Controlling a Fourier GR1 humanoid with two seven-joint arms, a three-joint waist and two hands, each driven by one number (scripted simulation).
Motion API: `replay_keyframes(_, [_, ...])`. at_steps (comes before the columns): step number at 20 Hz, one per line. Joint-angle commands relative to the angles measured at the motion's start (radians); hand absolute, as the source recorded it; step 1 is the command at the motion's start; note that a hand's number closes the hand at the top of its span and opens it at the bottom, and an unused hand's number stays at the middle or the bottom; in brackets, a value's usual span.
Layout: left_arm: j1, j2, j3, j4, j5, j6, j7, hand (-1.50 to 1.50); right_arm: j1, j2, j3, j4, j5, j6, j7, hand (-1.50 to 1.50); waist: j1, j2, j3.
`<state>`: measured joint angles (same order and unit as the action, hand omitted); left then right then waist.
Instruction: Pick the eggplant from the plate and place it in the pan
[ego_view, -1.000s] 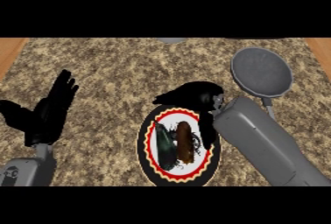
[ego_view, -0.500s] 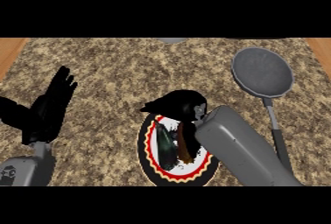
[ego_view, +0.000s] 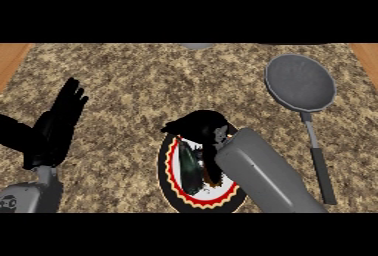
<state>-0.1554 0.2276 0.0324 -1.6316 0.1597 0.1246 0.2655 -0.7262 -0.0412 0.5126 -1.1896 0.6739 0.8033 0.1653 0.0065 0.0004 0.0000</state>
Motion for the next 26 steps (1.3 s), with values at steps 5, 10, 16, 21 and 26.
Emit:
replay_keyframes(5, [-0.036, -0.02, 0.025, 0.089, -0.019, -0.026, -0.061, 0.0, -0.028, 0.04, 0.054, 0.195, 0.073, -0.105, -0.085, -1.5, 0.004, 0.002, 0.0])
replay_keyframes(10, [-0.026, -0.034, 0.02, 0.036, -0.028, -0.02, -0.014, 0.0, -0.014, 0.04, 0.032, 0.229, 0.102, -0.117, -0.149, -1.5, 0.001, 0.001, 0.0])
replay_keyframes(16, [-0.055, -0.019, 0.062, 0.09, 0.001, -0.065, -0.038, 0.0, -0.044, 0.041, 0.15, 0.303, -0.052, -0.234, -0.106, -1.5, 0.011, 0.003, 0.0])
replay_keyframes(21, [-0.021, -0.074, 0.005, 0.063, -0.053, -0.027, -0.05, 0.0, -0.063, 0.041, 0.216, 0.356, -0.12, -0.262, -0.148, 1.5, 0.017, 0.003, 0.0])
replay_keyframes(26, [-0.08, -0.029, 0.055, 0.103, -0.035, -0.056, -0.028, 0.0, -0.044, 0.041, 0.268, 0.372, -0.098, -0.362, -0.235, 1.5, 0.015, 0.004, 0.0])
